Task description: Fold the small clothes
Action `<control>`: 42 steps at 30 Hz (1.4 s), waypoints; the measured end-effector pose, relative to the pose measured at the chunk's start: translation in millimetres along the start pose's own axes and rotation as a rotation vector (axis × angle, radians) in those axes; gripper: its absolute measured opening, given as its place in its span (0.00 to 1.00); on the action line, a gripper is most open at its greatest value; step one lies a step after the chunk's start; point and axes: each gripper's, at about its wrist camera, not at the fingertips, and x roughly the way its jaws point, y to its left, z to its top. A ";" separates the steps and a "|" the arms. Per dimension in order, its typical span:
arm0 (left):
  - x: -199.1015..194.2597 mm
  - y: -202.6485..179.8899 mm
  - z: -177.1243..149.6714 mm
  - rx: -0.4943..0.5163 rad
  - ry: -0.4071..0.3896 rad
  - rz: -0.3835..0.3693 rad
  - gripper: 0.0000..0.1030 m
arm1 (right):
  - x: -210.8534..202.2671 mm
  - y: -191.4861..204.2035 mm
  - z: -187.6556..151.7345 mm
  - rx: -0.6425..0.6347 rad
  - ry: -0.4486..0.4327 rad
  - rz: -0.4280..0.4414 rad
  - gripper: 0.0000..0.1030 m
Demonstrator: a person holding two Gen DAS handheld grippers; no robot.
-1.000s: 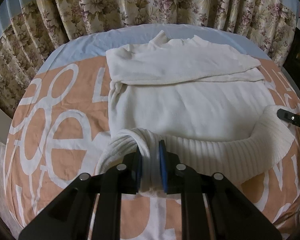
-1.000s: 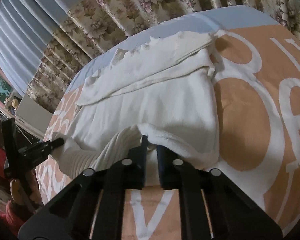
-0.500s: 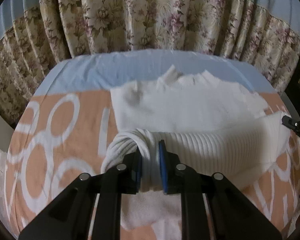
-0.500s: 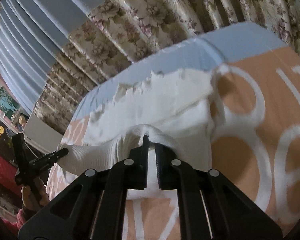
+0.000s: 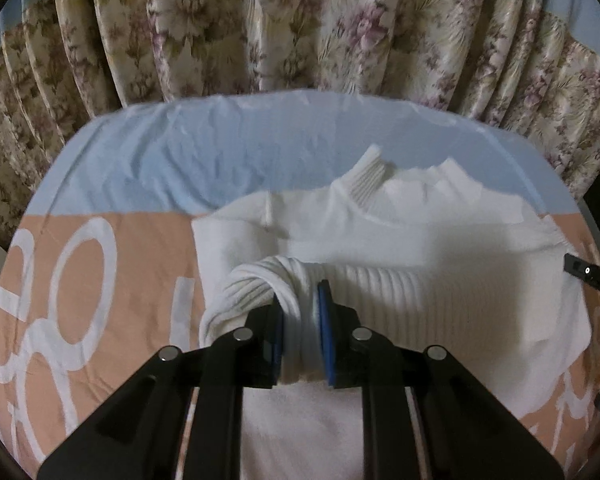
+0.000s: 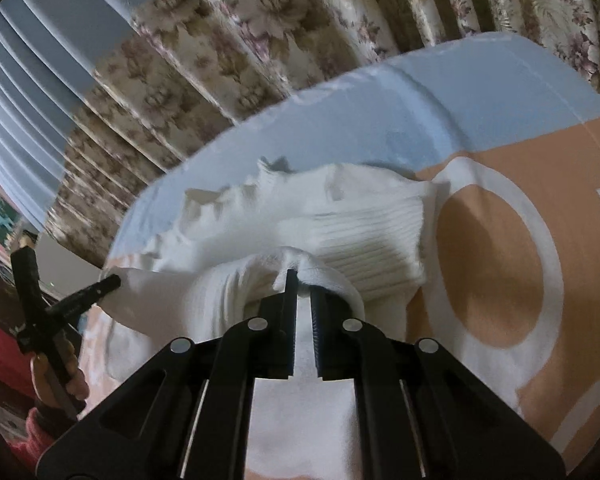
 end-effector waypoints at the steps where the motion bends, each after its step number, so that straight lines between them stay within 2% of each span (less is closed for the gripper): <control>1: 4.7 1.3 -2.1 0.000 0.005 0.001 0.16 | 3.8 -0.6 -0.2 -0.010 0.007 -0.011 0.07; 5: 12.9 3.6 -5.5 0.008 0.005 0.004 0.17 | 14.8 -6.1 0.0 -0.008 0.025 -0.013 0.07; 9: 13.3 -0.2 -5.5 0.033 -0.003 0.033 0.27 | 15.7 -5.3 3.7 -0.007 0.048 -0.012 0.08; 11: 7.6 0.7 -2.7 0.027 -0.021 0.031 0.54 | 11.4 -0.4 5.5 -0.025 0.056 -0.004 0.13; 12: 2.1 2.4 0.0 0.021 -0.042 0.052 0.79 | 7.3 2.9 6.5 -0.038 0.057 0.007 0.16; 13: -3.1 4.4 2.5 0.016 -0.063 0.065 0.84 | 4.0 5.5 7.6 -0.046 0.058 0.019 0.23; 16: -21.7 13.3 12.0 0.001 -0.105 0.053 0.84 | -8.8 19.1 8.8 -0.102 0.051 0.053 0.45; 20: -39.4 19.4 11.5 -0.007 -0.122 0.049 0.84 | -16.1 44.2 1.5 -0.242 0.055 -0.027 0.65; 22: -44.2 17.7 1.7 -0.003 -0.112 0.033 0.84 | -18.4 48.1 -5.0 -0.287 0.059 -0.075 0.66; 25: -45.0 10.9 -15.2 0.005 -0.097 0.019 0.84 | -20.3 45.7 -11.2 -0.291 0.069 -0.098 0.66; 30: -23.0 0.0 -42.7 0.005 -0.028 0.001 0.84 | -5.9 60.6 -28.2 -0.302 0.119 -0.040 0.66; 32: -15.9 -0.2 -46.3 -0.011 -0.008 -0.016 0.84 | 7.9 69.0 -36.5 -0.302 0.145 -0.017 0.62; 35: -11.3 -4.3 -43.8 0.005 -0.015 0.002 0.83 | 19.5 76.4 -42.4 -0.295 0.154 -0.001 0.56; 37: -10.8 -5.8 -37.5 0.011 -0.025 -0.005 0.71 | 25.2 81.1 -44.6 -0.298 0.153 -0.013 0.52; 38: -9.9 -7.2 -33.5 0.019 -0.030 -0.012 0.67 | 26.5 82.5 -44.0 -0.300 0.147 -0.018 0.43; 40: -3.9 -10.7 -26.2 0.041 -0.024 -0.022 0.33 | 28.5 82.5 -42.2 -0.296 0.139 -0.028 0.29; 41: 0.7 -11.5 -23.1 0.046 -0.013 -0.029 0.27 | 29.8 82.4 -41.0 -0.298 0.137 -0.037 0.21; 42: 7.7 -11.4 -19.5 0.043 0.005 -0.047 0.21 | 31.2 82.6 -39.6 -0.303 0.135 -0.047 0.20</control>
